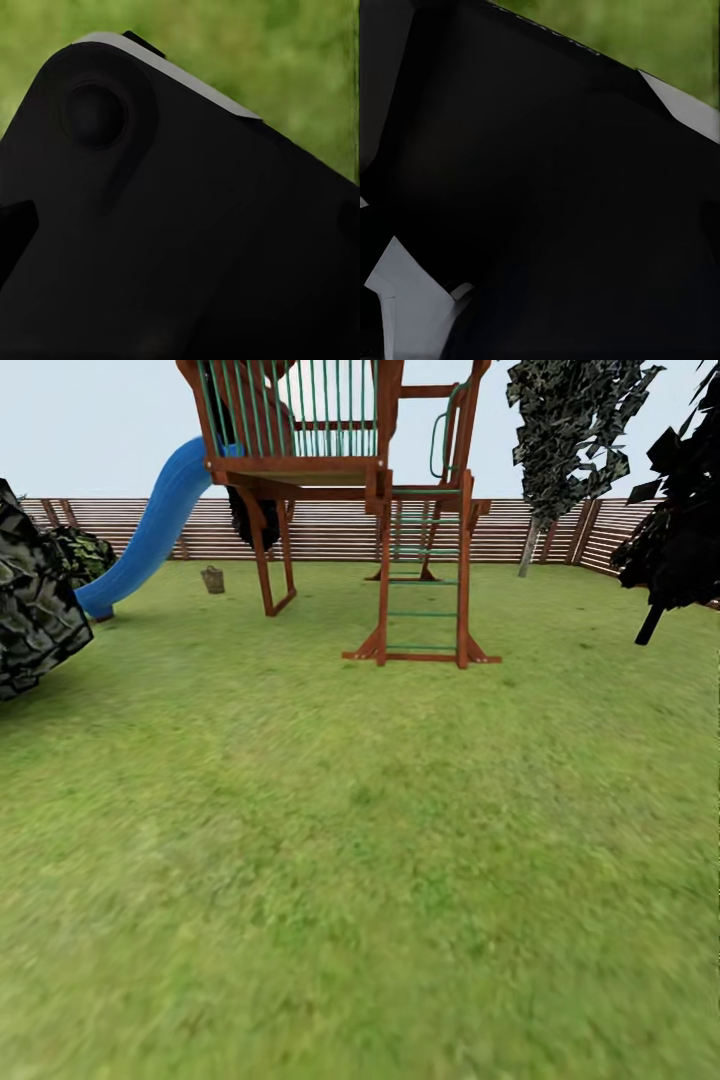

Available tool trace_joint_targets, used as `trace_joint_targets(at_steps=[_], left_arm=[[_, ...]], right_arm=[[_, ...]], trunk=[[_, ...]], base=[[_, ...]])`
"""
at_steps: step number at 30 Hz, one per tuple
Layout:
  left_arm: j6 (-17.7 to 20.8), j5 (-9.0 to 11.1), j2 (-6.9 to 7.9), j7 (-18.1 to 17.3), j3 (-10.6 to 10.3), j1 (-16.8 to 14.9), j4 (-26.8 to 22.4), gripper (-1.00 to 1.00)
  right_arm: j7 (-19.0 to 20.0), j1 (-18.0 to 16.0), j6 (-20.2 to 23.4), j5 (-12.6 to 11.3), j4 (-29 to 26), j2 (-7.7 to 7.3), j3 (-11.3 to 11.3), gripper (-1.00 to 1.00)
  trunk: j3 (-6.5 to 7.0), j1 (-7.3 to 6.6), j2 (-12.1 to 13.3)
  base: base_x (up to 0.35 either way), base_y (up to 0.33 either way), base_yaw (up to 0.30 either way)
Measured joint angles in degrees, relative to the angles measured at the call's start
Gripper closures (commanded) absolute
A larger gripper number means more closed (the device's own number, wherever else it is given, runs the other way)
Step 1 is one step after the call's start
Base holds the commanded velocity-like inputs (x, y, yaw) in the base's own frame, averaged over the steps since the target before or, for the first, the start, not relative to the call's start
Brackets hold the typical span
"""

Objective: Take the three Easter eggs out of the wicker basket on the lawn in the garden, then place them on the lawn next to a single tree (choose any tree) so that all three eggs are next to the same tree and none are left in the basket.

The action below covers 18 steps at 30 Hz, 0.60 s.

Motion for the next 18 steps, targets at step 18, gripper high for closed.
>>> trace_joint_targets(at_steps=[18], left_arm=[[0.0,0.0,0.0,0.0,0.0,0.0,0.0,-1.0]], right_arm=[[0.0,0.0,0.0,0.0,0.0,0.0,0.0,-1.0]], trunk=[[0.48,0.0,0.0]], base=[[0.328,-0.185,-0.249]])
